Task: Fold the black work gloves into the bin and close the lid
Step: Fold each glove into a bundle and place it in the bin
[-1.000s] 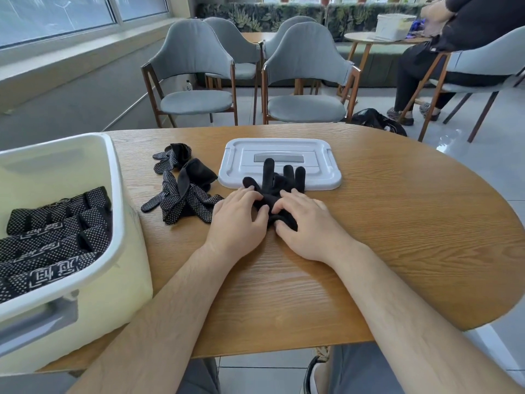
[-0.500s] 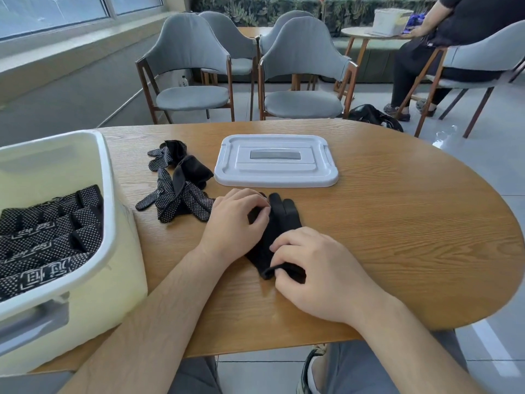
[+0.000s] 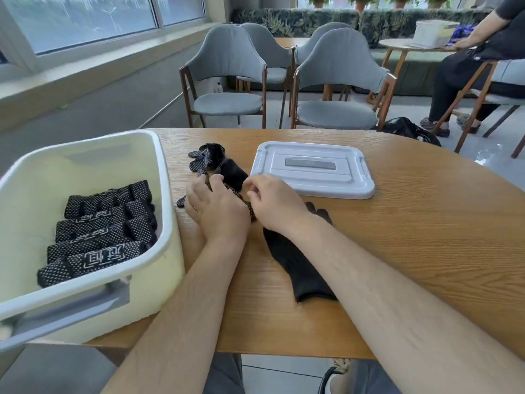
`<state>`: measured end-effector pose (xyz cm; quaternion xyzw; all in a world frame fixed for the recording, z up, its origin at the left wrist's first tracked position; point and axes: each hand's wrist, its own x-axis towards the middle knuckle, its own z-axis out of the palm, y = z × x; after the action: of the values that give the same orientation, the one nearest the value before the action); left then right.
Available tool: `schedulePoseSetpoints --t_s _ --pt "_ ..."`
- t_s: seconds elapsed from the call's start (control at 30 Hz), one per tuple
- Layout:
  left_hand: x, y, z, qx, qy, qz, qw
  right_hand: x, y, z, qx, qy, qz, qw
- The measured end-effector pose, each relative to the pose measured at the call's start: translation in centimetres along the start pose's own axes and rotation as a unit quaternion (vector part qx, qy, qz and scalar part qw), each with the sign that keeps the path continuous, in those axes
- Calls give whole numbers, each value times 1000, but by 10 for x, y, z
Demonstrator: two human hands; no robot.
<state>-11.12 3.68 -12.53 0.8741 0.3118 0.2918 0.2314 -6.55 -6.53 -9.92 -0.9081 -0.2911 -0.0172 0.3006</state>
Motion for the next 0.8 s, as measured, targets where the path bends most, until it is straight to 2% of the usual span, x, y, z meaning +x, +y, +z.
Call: schedulePoseSetpoints --t_s 0.1,0.23,0.33,0.5,0.6,0.67,0.8 --pt "3 -3 1 17 -37 -21 999 28 -12 14 12 9 11 1000" --pt "4 -4 0 -32 -26 -9 999 53 -14 24 -10 -3 68 998" --pt "4 -4 -1 -58 -11 6 998 54 -9 29 2 -10 63 998" --pt "5 0 -2 -35 -5 -18 999 38 -2 19 68 83 55 993" --pt "3 1 -3 -44 -3 -23 999 28 2 2 138 89 65 984" --pt "2 1 -4 -66 14 -4 998 22 4 -10 182 102 65 976" --pt "-6 9 -11 -210 34 122 969 8 5 -38 233 125 66 962"
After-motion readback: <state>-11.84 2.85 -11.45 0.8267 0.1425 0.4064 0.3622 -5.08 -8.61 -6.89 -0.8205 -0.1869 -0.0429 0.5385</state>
